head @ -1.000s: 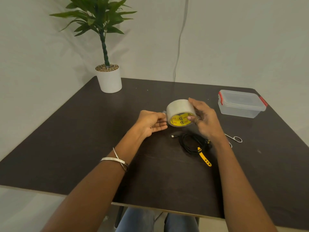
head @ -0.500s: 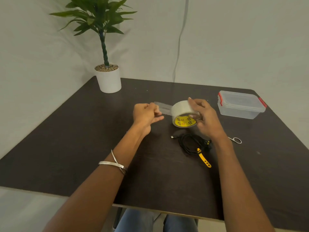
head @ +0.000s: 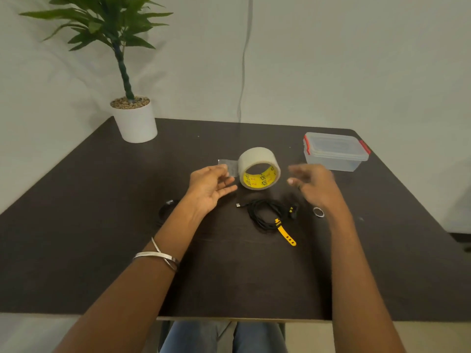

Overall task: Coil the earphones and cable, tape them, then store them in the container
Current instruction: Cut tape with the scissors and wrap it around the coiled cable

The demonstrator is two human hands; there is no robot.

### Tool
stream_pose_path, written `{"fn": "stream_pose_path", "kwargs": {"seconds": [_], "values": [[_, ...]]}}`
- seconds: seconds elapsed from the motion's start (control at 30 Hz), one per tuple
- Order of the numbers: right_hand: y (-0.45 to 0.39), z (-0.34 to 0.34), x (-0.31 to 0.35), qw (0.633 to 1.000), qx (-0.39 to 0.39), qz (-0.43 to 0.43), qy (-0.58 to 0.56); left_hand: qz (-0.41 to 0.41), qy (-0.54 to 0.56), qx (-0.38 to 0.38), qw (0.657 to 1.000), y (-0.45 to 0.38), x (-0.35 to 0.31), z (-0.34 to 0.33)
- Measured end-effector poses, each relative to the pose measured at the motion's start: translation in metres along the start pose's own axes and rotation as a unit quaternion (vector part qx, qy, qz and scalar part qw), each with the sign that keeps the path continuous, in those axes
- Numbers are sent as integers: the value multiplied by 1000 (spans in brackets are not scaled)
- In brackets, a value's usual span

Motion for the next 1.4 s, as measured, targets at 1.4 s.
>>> {"fn": "stream_pose_path", "kwargs": {"seconds": [1.4], "values": [[41, -63, 52, 976, -99, 66, 184, -36, 55, 84, 994, 21, -9, -13]]}}
Point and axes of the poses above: each hand's wrist, its own y-axis away from the middle knuckle, its own z-axis out of the back of the hand, x = y × z, the point moved 4 cm from there along -y, towards the middle knuckle, and after that the axes turned 10 degrees about -y, right-handed, at the moved point
